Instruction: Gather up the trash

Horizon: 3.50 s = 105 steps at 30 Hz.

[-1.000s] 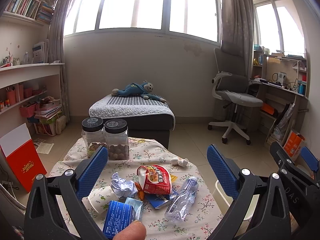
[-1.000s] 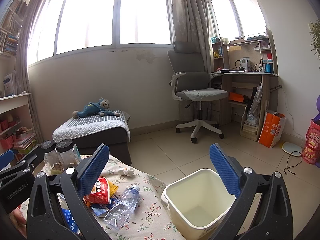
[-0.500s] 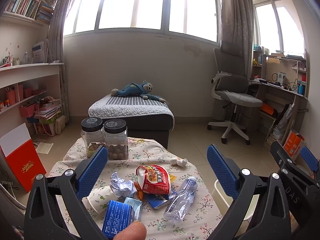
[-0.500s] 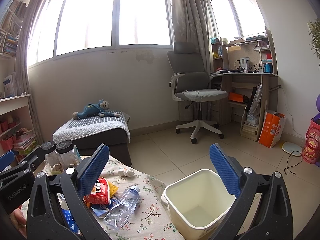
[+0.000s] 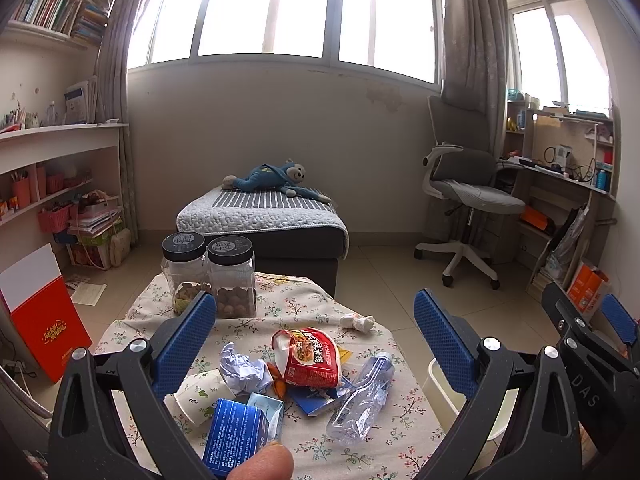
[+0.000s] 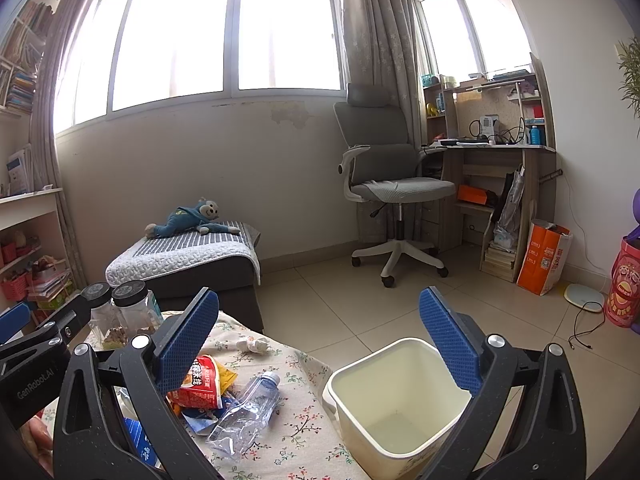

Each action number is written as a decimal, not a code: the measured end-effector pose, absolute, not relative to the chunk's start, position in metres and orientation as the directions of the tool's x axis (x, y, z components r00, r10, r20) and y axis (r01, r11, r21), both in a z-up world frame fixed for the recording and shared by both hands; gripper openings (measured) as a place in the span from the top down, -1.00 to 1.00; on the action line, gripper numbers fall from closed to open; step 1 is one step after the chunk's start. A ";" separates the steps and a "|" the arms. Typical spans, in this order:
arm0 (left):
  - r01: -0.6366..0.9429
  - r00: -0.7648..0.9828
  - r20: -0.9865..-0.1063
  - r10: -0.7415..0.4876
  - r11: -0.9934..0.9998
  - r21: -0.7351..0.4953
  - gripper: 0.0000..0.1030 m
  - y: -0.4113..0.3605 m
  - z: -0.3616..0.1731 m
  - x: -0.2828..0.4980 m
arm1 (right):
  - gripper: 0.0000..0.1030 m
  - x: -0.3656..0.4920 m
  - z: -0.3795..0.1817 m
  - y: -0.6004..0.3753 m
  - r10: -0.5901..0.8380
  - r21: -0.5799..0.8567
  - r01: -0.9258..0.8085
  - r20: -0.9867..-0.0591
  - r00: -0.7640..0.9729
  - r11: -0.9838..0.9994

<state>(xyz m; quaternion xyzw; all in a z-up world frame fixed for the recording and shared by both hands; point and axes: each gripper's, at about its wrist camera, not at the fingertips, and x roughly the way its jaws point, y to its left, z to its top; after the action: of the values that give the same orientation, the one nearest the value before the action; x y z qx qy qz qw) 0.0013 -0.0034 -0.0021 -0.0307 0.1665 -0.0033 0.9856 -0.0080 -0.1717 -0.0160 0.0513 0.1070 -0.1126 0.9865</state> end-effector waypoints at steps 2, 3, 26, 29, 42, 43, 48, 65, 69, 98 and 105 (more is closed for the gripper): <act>-0.003 0.944 -0.328 -0.018 0.998 -0.062 -0.87 -0.002 -0.002 0.001 | -0.87 -0.008 -0.016 -0.172 -0.211 0.078 0.234 -0.224 0.951 0.969; -0.002 0.944 -0.329 -0.018 0.998 -0.062 -0.87 -0.003 -0.002 0.001 | -0.87 -0.008 -0.016 -0.172 -0.211 0.079 0.233 -0.224 0.952 0.969; -0.004 0.943 -0.333 -0.018 0.998 -0.065 -0.87 -0.003 -0.006 0.001 | -0.87 -0.010 -0.016 -0.173 -0.210 0.078 0.232 -0.223 0.952 0.969; -0.004 0.943 -0.333 -0.018 0.998 -0.065 -0.87 -0.003 -0.006 0.001 | -0.87 -0.010 -0.016 -0.173 -0.211 0.079 0.233 -0.223 0.952 0.969; -0.027 0.923 -0.385 -0.007 0.996 -0.084 -0.87 0.003 -0.015 0.007 | -0.87 -0.002 -0.019 -0.176 -0.184 0.066 0.212 -0.300 0.936 0.975; -0.041 0.913 -0.408 0.005 0.996 -0.081 -0.87 0.005 -0.016 0.011 | -0.87 0.006 -0.025 -0.175 -0.177 0.058 0.207 -0.325 0.929 0.977; -0.046 0.764 -0.645 -0.011 0.996 -0.071 -0.87 0.026 -0.032 0.051 | -0.87 0.034 -0.028 -0.168 -0.140 0.001 0.159 -0.465 0.874 0.987; -0.129 0.083 -0.977 -0.196 0.970 -0.205 -0.87 0.093 -0.190 0.114 | -0.87 0.149 -0.139 -0.158 0.124 0.174 0.088 -0.904 0.408 0.981; -0.111 0.073 -0.979 -0.189 0.974 -0.196 -0.74 0.090 -0.197 0.116 | -0.87 0.164 -0.155 -0.150 0.122 0.167 0.091 -0.920 0.372 0.982; 0.076 0.500 -0.811 -0.305 0.948 -0.310 -0.07 0.098 -0.110 0.121 | -0.80 0.232 -0.230 -0.133 0.154 0.222 0.239 -0.950 0.271 0.945; 0.064 0.512 -0.810 -0.287 0.953 -0.297 -0.07 0.098 -0.113 0.124 | -0.18 0.232 -0.226 -0.139 0.183 0.254 0.235 -0.940 0.287 0.938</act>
<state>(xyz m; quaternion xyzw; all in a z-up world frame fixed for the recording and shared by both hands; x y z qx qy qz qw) 0.1244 0.0981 -0.1133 -0.1151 0.4833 -0.1019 0.8619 0.2316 -0.1388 -0.2257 0.1751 0.5968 -0.0169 0.7829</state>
